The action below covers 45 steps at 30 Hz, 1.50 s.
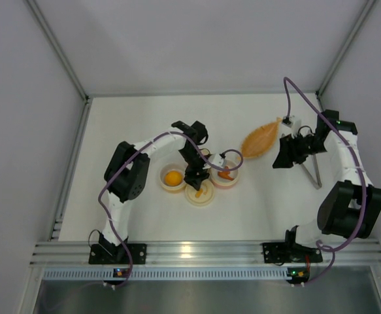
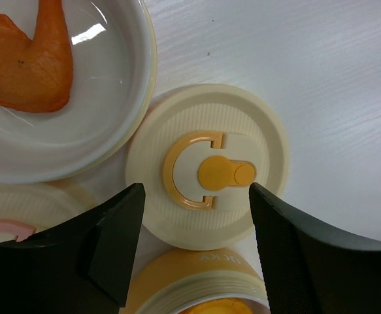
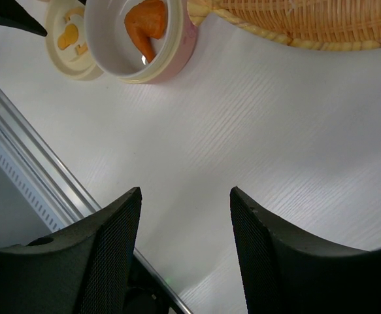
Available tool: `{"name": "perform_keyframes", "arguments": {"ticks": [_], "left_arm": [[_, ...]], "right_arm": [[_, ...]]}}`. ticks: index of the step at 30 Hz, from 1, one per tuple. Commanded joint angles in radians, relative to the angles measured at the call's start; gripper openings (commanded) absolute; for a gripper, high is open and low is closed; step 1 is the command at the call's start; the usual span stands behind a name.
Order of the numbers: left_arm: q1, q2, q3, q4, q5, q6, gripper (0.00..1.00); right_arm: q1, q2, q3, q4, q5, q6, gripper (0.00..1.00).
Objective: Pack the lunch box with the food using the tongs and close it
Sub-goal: Pick up the box lid from the center of the board.
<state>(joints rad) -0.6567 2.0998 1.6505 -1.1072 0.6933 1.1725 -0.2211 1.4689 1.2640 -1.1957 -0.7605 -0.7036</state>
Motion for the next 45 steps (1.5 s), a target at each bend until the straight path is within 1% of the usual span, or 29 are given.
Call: {"name": "perform_keyframes", "arguments": {"ticks": [1, 9, 13, 22, 24, 25, 27, 28, 30, 33, 35, 37, 39, 40, 41, 44, 45], "left_arm": [[-0.011, 0.002, -0.007, 0.055, 0.011, 0.010, 0.71], [-0.020, 0.022, -0.023, 0.066, 0.005, -0.001, 0.69], [-0.020, 0.032, -0.027, 0.041, -0.006, 0.026, 0.67], [-0.034, 0.045, -0.083, 0.116, -0.049, -0.004, 0.64], [-0.035, 0.046, -0.093, 0.135, -0.064, -0.017, 0.60], [-0.038, 0.042, -0.107, 0.156, -0.069, -0.022, 0.54], [-0.041, 0.032, -0.124, 0.181, -0.075, -0.045, 0.49], [-0.041, 0.020, -0.132, 0.193, -0.077, -0.048, 0.44], [-0.041, 0.006, -0.164, 0.222, -0.081, -0.059, 0.41], [-0.043, -0.026, -0.219, 0.248, -0.095, -0.048, 0.41], [-0.043, -0.044, -0.250, 0.251, -0.103, -0.042, 0.45], [-0.043, -0.050, -0.256, 0.247, -0.106, -0.047, 0.47], [-0.043, -0.046, -0.253, 0.234, -0.107, -0.053, 0.41], [-0.043, -0.046, -0.253, 0.237, -0.107, -0.057, 0.34], [-0.043, -0.046, -0.255, 0.237, -0.112, -0.066, 0.24], [-0.043, -0.050, -0.256, 0.234, -0.124, -0.074, 0.08], [-0.043, -0.050, -0.255, 0.234, -0.126, -0.076, 0.00]], "right_arm": [[-0.020, -0.001, 0.032, -0.025, -0.020, -0.039, 0.56], [-0.032, 0.010, 0.034, -0.030, -0.014, -0.048, 0.56], [-0.038, 0.013, 0.035, -0.033, -0.013, -0.051, 0.56], [-0.049, 0.019, 0.031, -0.030, -0.011, -0.051, 0.56], [-0.050, 0.019, 0.029, -0.031, -0.008, -0.051, 0.56], [-0.050, 0.019, 0.029, -0.030, -0.005, -0.051, 0.56], [-0.052, 0.021, 0.031, -0.030, -0.003, -0.051, 0.56], [-0.054, 0.021, 0.031, -0.028, -0.002, -0.051, 0.56], [-0.055, 0.024, 0.032, -0.030, 0.000, -0.051, 0.56], [-0.057, 0.024, 0.032, -0.027, 0.004, -0.051, 0.57], [-0.058, 0.028, 0.031, -0.024, 0.006, -0.051, 0.57], [-0.058, 0.031, 0.032, -0.022, 0.004, -0.051, 0.57], [-0.058, 0.030, 0.032, -0.022, -0.002, -0.050, 0.56], [-0.058, 0.028, 0.032, -0.022, -0.005, -0.051, 0.56], [-0.058, 0.027, 0.032, -0.021, -0.007, -0.051, 0.56], [-0.058, 0.022, 0.031, -0.021, -0.008, -0.050, 0.56], [-0.058, 0.022, 0.031, -0.021, -0.010, -0.051, 0.56]]}}
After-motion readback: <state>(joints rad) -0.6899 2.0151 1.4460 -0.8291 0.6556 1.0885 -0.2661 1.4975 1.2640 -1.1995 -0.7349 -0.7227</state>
